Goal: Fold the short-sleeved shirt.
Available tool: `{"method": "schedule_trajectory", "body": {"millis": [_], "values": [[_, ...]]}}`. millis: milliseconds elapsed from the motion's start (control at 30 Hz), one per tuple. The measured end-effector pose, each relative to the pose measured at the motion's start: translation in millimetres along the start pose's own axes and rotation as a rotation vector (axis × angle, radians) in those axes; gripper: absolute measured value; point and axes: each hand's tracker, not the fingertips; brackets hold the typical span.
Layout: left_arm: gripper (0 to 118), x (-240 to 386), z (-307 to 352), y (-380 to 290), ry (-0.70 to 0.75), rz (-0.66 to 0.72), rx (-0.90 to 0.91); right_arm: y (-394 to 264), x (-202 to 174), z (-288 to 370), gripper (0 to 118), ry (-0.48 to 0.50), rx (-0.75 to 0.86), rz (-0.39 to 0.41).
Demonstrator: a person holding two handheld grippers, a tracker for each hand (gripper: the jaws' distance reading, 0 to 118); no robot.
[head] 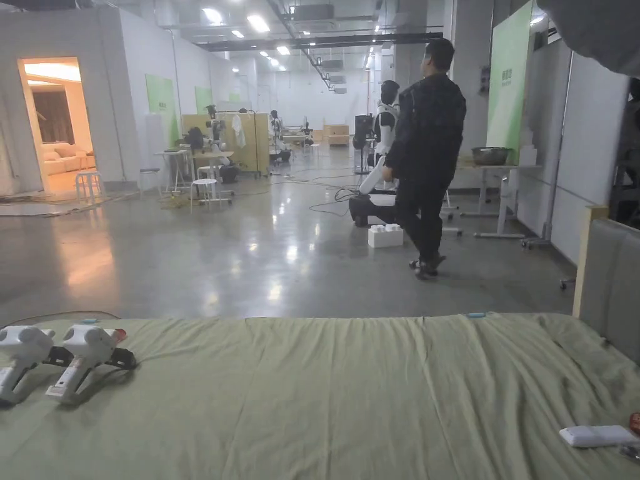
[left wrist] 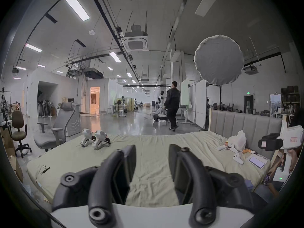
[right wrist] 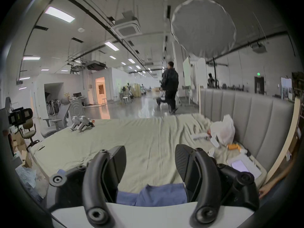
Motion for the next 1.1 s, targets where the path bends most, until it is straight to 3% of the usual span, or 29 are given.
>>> {"method": "schedule_trajectory", "body": {"millis": [100,133,200,233,433,767,800,900,933,1000,1100], "values": [[13,9.5,8.3,1.2,-0.021,-0.034,0.005,5.7,-8.6,2.0,38,0.029,-0.007,0.020],[0,9.5,10.7,0.9,-0.038,-0.046,0.009,5.8,-10.6,2.1,23,0.035,-0.011,0.020],[0,14.1,14.8,1.7,-0.062,-0.039,0.004,4.8,-13.2,0.8,3,0.041,-0.023,0.013],[0,16.3,15.8,2.3,-0.086,-0.028,-0.024,3.0,-15.2,1.4,0,0.039,-0.026,0.003],[0,9.9,16.0,2.0,-0.080,-0.045,-0.044,1.4,-17.1,4.7,0,0.030,-0.012,-0.030],[0,-36.3,8.9,-6.0,-0.077,0.144,-0.125,-4.6,-15.8,4.2,0,0.048,-0.031,-0.020],[7,-46.2,5.8,-12.0,-0.085,0.190,-0.153,-5.9,-15.3,3.9,0,0.050,-0.035,-0.022],[70,-85.7,-15.0,-42.0,-0.068,0.341,-0.289,-12.7,-12.0,0.9,0,0.069,-0.075,-0.055],[82,-98.7,-23.1,-58.3,-0.037,0.379,-0.355,-16.0,-11.2,-0.1,0,0.077,-0.093,-0.076],[84,-122.0,-37.1,-95.7,-0.016,0.463,-0.442,-22.3,-10.0,-1.1,0,0.102,-0.128,-0.113],[88,-156.5,-57.8,-157.9,-0.056,0.697,-0.512,-32.5,-10.8,-1.0,0,0.105,-0.157,-0.119]]}}
